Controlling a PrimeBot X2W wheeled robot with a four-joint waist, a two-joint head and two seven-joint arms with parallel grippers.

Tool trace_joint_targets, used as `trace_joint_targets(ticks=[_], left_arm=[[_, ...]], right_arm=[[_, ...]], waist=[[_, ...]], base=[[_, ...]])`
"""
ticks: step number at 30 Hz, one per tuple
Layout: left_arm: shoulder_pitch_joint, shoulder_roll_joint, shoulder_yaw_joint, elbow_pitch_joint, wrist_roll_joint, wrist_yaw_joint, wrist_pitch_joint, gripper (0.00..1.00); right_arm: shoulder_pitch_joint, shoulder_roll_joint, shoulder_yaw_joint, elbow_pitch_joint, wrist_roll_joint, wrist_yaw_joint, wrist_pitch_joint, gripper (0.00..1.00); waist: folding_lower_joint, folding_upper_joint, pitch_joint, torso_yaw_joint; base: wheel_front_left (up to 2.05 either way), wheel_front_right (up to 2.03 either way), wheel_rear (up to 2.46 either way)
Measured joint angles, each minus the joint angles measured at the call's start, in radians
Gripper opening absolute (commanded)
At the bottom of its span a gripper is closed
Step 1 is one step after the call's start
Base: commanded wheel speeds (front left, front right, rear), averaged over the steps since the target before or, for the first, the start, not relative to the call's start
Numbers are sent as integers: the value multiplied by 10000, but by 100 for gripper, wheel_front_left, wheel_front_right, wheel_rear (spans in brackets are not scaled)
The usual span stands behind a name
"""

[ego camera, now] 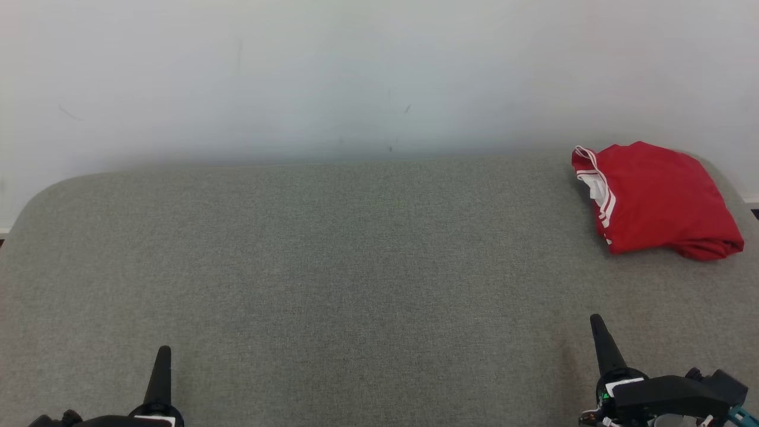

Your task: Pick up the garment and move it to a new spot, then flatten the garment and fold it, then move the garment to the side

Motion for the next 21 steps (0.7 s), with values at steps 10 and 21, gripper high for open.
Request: trace_joint_targets(ticks=[10,21], left_arm=[[-91,-67,59,0,-807,-29,228,0],[-237,-134,115,2,-1649,-107,437,0]], right_arm=[[-91,-2,-38,-42,897,0,224,0],[-173,-2,-73,-82,1854,0,430,0]], waist=[[0,0,58,-11],[0,-1,122,-24]], base=[[0,0,0],[0,0,0]])
